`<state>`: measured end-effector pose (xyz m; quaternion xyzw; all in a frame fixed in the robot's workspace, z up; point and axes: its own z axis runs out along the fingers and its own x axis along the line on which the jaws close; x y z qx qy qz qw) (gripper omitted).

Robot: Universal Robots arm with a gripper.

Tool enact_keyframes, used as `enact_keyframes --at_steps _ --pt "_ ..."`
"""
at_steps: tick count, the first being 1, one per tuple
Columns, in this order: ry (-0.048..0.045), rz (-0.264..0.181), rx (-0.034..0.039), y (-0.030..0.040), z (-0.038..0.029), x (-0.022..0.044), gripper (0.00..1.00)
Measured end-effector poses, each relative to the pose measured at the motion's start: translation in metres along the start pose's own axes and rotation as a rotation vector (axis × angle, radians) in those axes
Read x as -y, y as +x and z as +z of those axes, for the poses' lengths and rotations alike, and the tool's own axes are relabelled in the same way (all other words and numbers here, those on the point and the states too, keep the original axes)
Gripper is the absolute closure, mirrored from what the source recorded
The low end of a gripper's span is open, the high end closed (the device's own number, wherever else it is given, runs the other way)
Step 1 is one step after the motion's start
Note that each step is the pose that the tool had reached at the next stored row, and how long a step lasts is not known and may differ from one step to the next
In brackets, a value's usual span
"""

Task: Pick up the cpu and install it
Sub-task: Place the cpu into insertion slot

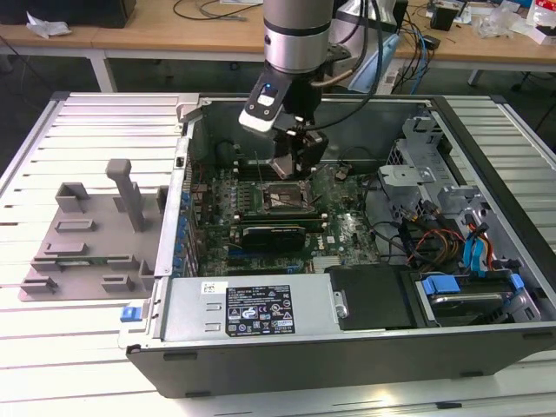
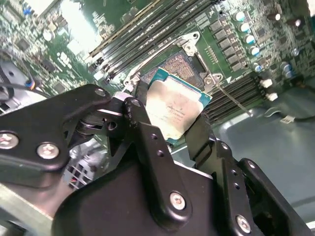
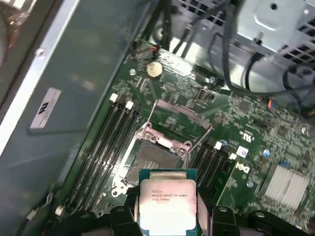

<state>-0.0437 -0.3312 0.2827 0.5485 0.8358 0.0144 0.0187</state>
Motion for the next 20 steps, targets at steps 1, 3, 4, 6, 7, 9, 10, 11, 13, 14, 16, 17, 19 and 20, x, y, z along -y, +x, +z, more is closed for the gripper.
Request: enact_keyframes --at_steps 1,3,4,6,7,9,10,11,13,14,16,17,19,20 --pt "0.0002 0.017 0.0008 0.0000 0.0001 0.0000 0.45" --pt "0.0011 0.067 0.0031 0.0000 0.0002 0.0000 0.45" --pt "0.0014 0.083 0.0038 0.0000 0.0002 0.0000 0.45" --pt "0.0019 0.122 0.0055 0.0000 0.0004 0.0000 0.45" --pt "0.0024 0.153 0.0069 0.0000 0.0005 0.0000 0.45" --pt "0.0034 0.221 0.0099 0.0000 0.0007 0.0001 0.45" --pt "0.0039 0.252 0.0113 0.0000 0.0008 0.0000 0.45" --pt "0.0046 0.293 0.0131 0.0000 0.0009 0.0001 0.45" --pt "0.0057 0.361 0.0162 0.0000 0.0012 0.0001 0.45" --pt "0.0060 0.390 0.0174 0.0000 0.0013 0.0001 0.45" --pt "0.0047 0.391 0.0176 0.0001 0.0019 0.0001 0.45" --pt "0.0002 0.391 0.0187 0.0001 0.0028 0.0002 0.45" --pt "-0.0072 0.387 0.0199 0.0001 0.0077 0.0003 0.45" --pt "-0.0072 0.387 0.0200 0.0002 0.0111 0.0005 0.45"
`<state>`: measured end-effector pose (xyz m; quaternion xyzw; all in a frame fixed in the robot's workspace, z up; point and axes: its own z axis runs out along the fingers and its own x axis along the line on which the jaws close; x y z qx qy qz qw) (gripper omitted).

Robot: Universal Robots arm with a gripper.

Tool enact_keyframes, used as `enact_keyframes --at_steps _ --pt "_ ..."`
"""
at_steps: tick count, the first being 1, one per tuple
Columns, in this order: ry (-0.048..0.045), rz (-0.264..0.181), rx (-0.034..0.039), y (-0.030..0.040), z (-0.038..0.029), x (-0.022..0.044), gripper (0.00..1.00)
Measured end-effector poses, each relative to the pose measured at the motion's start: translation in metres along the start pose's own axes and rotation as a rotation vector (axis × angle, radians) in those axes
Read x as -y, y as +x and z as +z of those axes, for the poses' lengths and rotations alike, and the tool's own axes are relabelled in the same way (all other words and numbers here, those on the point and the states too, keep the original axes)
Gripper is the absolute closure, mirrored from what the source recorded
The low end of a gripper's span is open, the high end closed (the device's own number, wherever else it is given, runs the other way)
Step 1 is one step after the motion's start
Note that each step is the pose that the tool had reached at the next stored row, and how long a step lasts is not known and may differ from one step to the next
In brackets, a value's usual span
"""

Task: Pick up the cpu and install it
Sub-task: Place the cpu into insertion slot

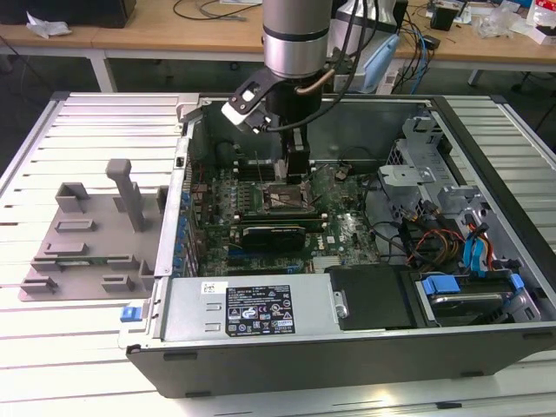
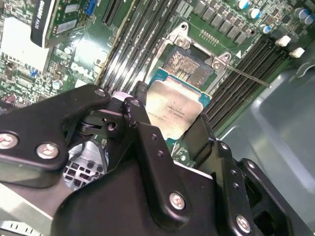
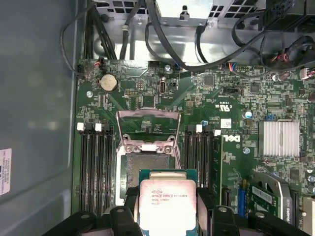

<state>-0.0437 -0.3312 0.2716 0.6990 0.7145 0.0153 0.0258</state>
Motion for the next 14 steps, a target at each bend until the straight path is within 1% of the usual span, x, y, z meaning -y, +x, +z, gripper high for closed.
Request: enact_keyframes --at_steps 1,5,8,10,12,14 --pt "0.0000 0.000 -0.0001 0.0001 0.0033 0.0002 0.45" --pt "0.0000 0.000 0.0000 0.0001 0.0098 0.0006 0.45" --pt "-0.0001 0.000 -0.0001 0.0008 0.0192 0.0012 0.45" --pt "-0.0001 -0.001 -0.0001 0.0021 0.0209 0.0011 0.45" --pt "0.0001 -0.004 -0.0002 0.0040 0.0249 0.0011 0.45" --pt "-0.0001 -0.006 -0.0006 0.0050 0.0270 0.0010 0.45"
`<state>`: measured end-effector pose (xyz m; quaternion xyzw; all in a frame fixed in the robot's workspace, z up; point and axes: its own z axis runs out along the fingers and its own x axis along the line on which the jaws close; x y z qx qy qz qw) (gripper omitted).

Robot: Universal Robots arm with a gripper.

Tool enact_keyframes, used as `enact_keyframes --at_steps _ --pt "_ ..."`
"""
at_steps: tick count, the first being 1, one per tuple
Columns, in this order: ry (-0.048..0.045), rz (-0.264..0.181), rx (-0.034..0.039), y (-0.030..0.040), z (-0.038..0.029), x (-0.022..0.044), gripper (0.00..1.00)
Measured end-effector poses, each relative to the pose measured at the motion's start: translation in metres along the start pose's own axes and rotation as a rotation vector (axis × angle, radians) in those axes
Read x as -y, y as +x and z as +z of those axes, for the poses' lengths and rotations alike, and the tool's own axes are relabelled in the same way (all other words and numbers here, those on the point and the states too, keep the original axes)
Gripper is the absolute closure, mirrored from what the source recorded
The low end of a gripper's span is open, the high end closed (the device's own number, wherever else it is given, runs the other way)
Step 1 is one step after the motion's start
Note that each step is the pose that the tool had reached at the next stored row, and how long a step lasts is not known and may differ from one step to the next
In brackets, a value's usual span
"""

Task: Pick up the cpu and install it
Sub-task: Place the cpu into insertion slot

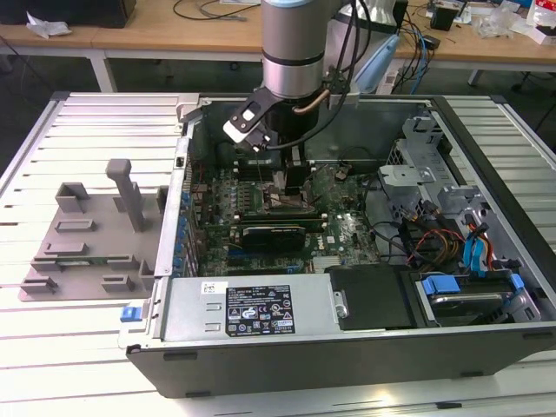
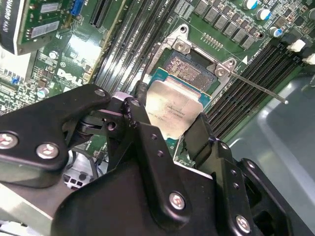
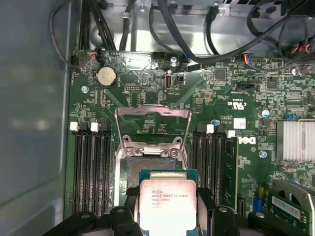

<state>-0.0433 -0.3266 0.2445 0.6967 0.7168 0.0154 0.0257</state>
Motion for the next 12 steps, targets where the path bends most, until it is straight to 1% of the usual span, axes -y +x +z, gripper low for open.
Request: enact_keyframes --at_steps 2,3,8,12 --pt "0.0005 -0.002 -0.0002 0.0010 0.0078 -0.0008 0.45" --pt "0.0007 -0.002 -0.0002 0.0014 0.0098 -0.0009 0.45" --pt "0.0020 -0.001 -0.0011 0.0027 0.0146 -0.0009 0.45" --pt "0.0028 -0.001 -0.0014 0.0054 0.0188 -0.0008 0.45"
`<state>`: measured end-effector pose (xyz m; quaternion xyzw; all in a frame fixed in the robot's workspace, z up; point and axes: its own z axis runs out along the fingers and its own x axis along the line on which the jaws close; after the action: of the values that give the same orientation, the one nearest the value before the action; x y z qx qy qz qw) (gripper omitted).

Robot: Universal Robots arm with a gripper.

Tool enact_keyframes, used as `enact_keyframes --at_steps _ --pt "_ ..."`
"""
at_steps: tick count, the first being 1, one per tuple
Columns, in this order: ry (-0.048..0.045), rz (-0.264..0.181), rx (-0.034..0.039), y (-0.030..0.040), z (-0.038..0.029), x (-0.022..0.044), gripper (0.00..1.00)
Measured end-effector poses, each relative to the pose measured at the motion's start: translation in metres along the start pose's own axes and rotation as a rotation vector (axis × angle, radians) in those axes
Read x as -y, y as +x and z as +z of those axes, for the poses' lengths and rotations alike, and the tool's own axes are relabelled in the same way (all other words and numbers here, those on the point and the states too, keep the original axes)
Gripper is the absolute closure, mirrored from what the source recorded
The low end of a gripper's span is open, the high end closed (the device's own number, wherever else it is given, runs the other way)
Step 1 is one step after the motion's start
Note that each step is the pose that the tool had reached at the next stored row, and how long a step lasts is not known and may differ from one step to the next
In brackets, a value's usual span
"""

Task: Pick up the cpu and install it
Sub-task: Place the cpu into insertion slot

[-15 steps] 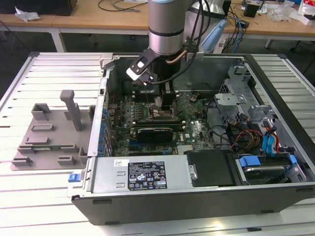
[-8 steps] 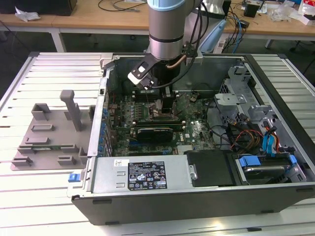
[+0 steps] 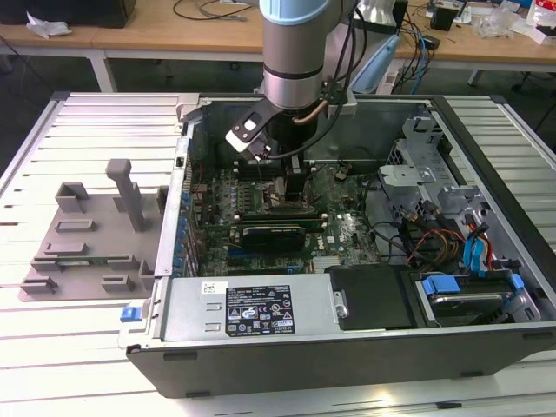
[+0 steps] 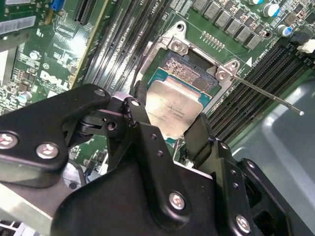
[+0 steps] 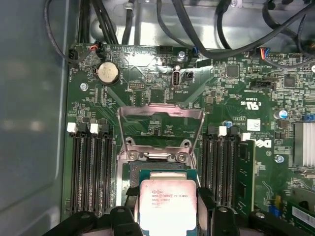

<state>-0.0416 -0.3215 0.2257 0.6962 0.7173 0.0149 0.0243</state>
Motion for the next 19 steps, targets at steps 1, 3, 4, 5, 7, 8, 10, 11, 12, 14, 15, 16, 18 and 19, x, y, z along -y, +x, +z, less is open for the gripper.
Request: enact_keyframes --at_steps 1,3,4,5,7,8,10,11,12,14,15,16,18,19 --pt "0.0006 0.000 -0.0001 0.0009 0.0018 0.0001 0.45" --pt "0.0015 0.000 -0.0001 0.0026 0.0053 0.0002 0.45" --pt "0.0017 0.000 -0.0002 0.0032 0.0066 0.0002 0.45" --pt "0.0024 0.000 0.0000 0.0041 0.0086 0.0004 0.45" --pt "0.0026 0.009 0.0013 0.0042 0.0101 0.0008 0.45" --pt "0.0028 0.021 0.0023 0.0043 0.0109 0.0010 0.45" --pt "0.0030 0.032 0.0031 0.0043 0.0120 0.0024 0.45" --pt "0.0029 0.033 0.0031 0.0044 0.0135 0.0033 0.45" --pt "0.0029 0.033 0.0031 0.0044 0.0149 0.0036 0.45" --pt "0.0029 0.034 0.0031 0.0045 0.0189 0.0040 0.45" --pt "0.0029 0.034 0.0030 0.0047 0.0196 0.0040 0.45" --pt "0.0030 0.034 0.0032 0.0049 0.0203 0.0040 0.45" --pt "0.0029 0.034 0.0030 0.0078 0.0230 0.0041 0.45" --pt "0.0029 0.034 0.0030 0.0082 0.0238 0.0041 0.45"
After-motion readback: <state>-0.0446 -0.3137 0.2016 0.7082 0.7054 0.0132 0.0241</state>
